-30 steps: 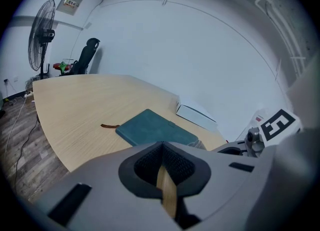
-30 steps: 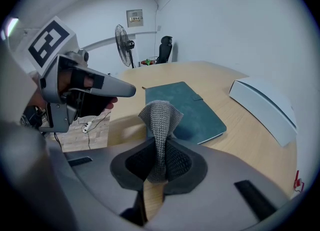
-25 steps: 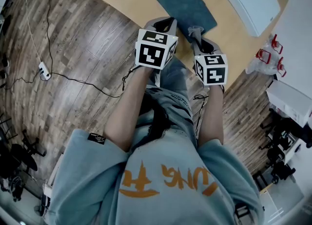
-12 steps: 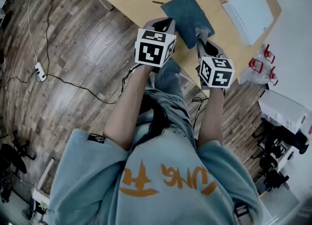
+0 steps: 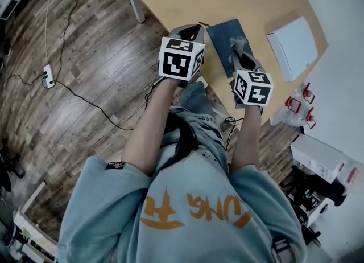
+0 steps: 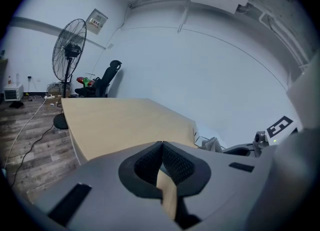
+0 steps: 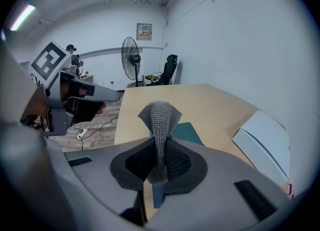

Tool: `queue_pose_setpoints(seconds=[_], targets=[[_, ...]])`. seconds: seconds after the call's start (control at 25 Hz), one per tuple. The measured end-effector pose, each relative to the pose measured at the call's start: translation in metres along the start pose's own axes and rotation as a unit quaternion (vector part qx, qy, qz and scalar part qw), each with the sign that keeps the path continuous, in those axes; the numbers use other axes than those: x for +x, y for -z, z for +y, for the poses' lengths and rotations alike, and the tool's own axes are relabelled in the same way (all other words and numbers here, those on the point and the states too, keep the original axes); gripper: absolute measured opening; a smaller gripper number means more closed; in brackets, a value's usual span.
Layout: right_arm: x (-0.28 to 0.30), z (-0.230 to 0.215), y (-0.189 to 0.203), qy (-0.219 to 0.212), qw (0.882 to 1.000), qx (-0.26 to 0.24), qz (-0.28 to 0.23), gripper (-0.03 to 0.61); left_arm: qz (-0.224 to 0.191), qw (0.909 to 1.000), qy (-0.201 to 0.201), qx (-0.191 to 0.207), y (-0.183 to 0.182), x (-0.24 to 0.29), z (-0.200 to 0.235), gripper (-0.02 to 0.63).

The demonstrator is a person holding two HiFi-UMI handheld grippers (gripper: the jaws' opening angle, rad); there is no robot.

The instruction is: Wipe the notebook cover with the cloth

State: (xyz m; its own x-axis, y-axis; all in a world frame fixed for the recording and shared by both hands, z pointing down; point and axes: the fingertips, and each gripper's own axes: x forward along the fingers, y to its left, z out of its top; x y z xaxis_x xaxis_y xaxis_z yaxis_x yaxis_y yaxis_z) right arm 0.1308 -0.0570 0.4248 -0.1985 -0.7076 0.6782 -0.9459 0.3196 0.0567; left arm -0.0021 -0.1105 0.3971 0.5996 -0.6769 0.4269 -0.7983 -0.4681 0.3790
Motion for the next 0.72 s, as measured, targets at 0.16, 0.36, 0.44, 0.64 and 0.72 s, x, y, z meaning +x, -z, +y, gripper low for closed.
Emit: queue_pose_setpoints(seconds=[0.16, 0.36, 0.44, 0.64, 0.72], targets=[[0.007, 0.006, -0.021, -0.005, 1.0, -0.02, -0.004, 0.029, -0.016, 0.9998, -0.004, -0.009, -0.015, -0.006, 0.01, 0.017], [0.022, 0.008, -0.041, -0.017, 0.999, -0.042, -0.004, 0.029, -0.025, 0.9994, -0.016, -0.02, -0.026, -0.002, 0.024, 0.017], [0.03, 0.002, -0.047, -0.022, 0.999, -0.043, -0.003, 0.029, -0.025, 0.9992, -0.022, -0.023, -0.029, 0.005, 0.028, 0.017], [0.055, -0.006, -0.058, -0.041, 0.998, -0.05, 0.002, 0.029, -0.014, 0.9987, -0.036, -0.034, -0.031, 0.029, 0.038, 0.017], [0.063, -0.011, -0.061, -0.05, 0.997, -0.055, 0.008, 0.029, -0.01, 0.998, -0.041, -0.047, -0.03, 0.039, 0.041, 0.017]])
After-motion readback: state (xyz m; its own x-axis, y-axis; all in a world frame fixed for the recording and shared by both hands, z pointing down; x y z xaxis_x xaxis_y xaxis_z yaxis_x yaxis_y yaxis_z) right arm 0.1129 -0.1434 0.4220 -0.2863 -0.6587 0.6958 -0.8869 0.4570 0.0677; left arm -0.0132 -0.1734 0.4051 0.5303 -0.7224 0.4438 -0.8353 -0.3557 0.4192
